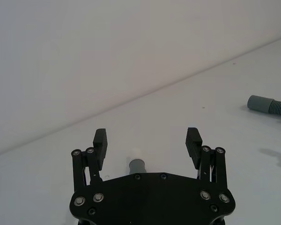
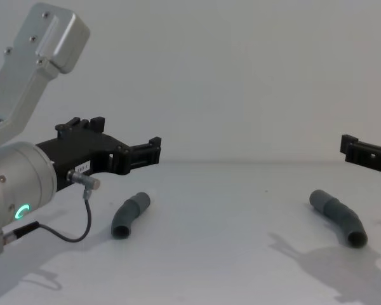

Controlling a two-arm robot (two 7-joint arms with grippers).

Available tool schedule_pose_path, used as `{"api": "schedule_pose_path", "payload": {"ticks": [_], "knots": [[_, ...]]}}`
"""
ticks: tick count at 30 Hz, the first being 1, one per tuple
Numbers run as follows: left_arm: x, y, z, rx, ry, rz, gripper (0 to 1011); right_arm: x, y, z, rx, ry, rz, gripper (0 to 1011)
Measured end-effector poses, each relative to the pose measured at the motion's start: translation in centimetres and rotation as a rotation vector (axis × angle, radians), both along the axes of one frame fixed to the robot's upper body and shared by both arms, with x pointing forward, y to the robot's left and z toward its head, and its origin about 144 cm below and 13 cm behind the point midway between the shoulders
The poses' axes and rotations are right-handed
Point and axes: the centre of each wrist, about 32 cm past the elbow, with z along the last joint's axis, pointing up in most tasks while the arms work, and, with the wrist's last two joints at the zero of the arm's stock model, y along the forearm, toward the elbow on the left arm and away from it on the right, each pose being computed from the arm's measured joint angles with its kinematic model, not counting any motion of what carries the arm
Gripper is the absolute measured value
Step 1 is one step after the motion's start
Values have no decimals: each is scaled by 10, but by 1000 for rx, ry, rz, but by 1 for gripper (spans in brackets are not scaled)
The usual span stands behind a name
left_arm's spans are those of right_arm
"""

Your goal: Use both hands to pick up one end of the pipe from the table, align the ends, and insert them.

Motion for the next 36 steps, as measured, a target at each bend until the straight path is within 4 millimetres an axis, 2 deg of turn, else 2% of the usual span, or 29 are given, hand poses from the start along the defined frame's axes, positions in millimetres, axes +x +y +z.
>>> {"api": "schedule_pose_path", "payload": {"ticks": [36], "knots": [[0, 0, 0, 0, 0, 0, 1001, 0, 0, 0, 0, 0, 0, 1000]]}}
